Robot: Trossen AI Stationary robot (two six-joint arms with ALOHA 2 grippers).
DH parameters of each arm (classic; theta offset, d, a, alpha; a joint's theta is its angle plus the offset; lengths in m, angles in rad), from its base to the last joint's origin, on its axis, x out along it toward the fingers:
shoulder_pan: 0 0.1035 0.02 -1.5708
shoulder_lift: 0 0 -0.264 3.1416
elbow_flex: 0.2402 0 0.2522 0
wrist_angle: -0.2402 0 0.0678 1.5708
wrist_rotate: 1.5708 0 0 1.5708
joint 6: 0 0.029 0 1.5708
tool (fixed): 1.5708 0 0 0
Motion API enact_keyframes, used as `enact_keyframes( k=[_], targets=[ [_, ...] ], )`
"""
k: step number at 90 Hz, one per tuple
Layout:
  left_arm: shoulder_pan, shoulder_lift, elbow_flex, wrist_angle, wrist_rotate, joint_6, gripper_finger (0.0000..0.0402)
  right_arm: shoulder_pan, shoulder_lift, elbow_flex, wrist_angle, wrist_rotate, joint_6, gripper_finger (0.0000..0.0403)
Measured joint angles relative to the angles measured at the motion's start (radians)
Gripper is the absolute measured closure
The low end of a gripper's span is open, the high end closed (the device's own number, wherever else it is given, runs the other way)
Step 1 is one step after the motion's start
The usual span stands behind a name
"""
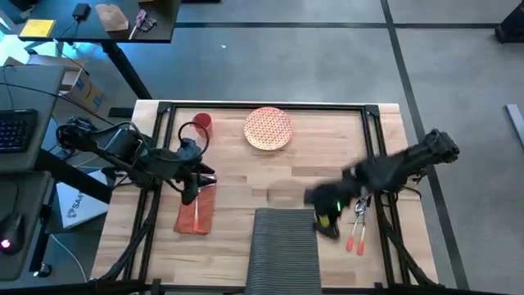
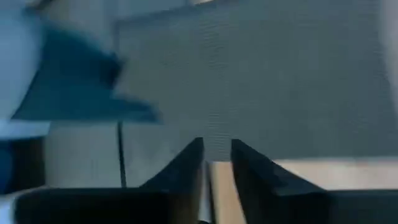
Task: Set table place
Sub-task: Put the gray placemat to the center of the table
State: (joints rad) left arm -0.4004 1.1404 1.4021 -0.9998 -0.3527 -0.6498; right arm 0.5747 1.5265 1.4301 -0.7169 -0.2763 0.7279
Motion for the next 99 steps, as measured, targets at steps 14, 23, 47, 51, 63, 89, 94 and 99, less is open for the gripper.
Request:
enact_keyframes(
  k=[14, 23, 47, 51, 63, 89, 94, 99],
  targets=[
    [-0.002, 0.0, 0.0, -0.022, 0.018, -0.011, 0.0271, 0.193, 0.145, 0.001, 0.348, 0.059, -0.043, 0.02],
    [-0.002, 0.0, 0.0, -0.047, 0.024, -0.027, 0.0271, 0.282, 0.265, 0.03, 0.437, 0.07, -0.098, 0.0143],
    [-0.002, 0.0, 0.0, -0.131, 0.025, -0.063, 0.0271, 0.442, 0.586, 0.321, 0.24, 0.409, -0.375, 0.0108],
    [-0.002, 0.0, 0.0, -0.147, 0.022, -0.073, 0.0271, 0.457, 0.637, 0.382, 0.18, 0.487, -0.381, 0.011],
    [-0.002, 0.0, 0.0, -0.19, 0.004, -0.115, 0.0271, 0.488, 0.78, 0.57, 0.019, 0.663, -0.345, 0.0114],
    [-0.002, 0.0, 0.0, -0.226, 0.003, -0.17, 0.0271, 0.498, 0.991, 0.825, -0.2, 0.856, -0.225, 0.0115],
    [-0.002, 0.0, 0.0, -0.227, 0.002, -0.178, 0.0271, 0.496, 1.014, 0.837, -0.202, 0.856, -0.203, 0.0115],
    [-0.001, 0.0, 0.0, -0.226, 0.002, -0.18, 0.0271, 0.492, 1.029, 0.841, -0.225, 0.857, -0.168, 0.0117]
  ],
)
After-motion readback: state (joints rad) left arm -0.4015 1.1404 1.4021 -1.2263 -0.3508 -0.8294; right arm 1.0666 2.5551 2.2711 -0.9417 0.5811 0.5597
